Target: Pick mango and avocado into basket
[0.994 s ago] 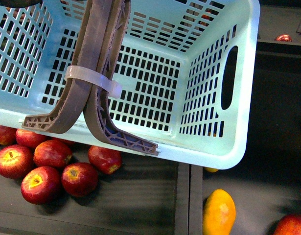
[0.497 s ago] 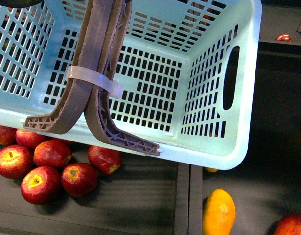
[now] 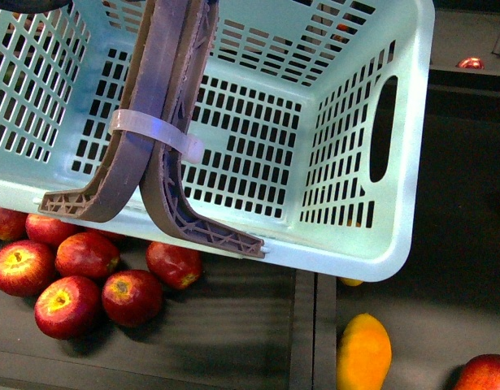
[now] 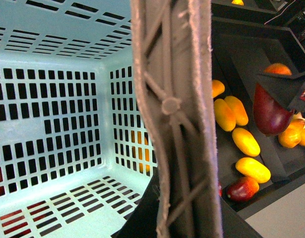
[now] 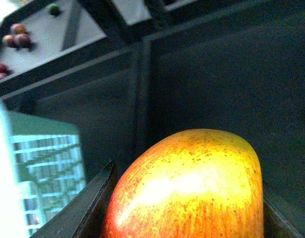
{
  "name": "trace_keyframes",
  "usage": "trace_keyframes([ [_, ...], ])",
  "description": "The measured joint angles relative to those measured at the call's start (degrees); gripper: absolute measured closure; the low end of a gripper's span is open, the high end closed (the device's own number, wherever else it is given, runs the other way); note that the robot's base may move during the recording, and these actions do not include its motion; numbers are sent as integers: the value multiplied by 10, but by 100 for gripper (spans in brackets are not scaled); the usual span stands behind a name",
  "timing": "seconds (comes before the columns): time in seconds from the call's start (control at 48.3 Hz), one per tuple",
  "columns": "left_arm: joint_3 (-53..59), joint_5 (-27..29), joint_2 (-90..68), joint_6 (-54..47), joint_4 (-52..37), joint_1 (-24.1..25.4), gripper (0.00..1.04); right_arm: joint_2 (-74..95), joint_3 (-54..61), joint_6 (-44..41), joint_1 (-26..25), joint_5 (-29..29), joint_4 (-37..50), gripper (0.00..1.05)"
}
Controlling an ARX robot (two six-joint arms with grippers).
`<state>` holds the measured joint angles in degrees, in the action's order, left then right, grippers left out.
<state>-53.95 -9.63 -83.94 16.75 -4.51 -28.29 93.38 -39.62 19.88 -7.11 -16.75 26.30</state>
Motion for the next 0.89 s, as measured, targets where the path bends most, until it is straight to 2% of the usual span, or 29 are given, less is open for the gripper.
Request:
trace_keyframes([
  [0.062,0,0,0,0,0,0,99,-35,-5,2,42,17,-19,44],
  [0.124,0,0,0,0,0,0,99,-65,-16,3,109,47,-43,44],
  [0.393,0,0,0,0,0,0,99,-63,-61,14,278,130,-96,44],
  [0.683,0,3,0,-2,1,0,99,-14,-108,12,373,178,-101,44],
  [0.89,0,16,-1,-3,2,5,99,34,-134,22,381,205,-90,44],
])
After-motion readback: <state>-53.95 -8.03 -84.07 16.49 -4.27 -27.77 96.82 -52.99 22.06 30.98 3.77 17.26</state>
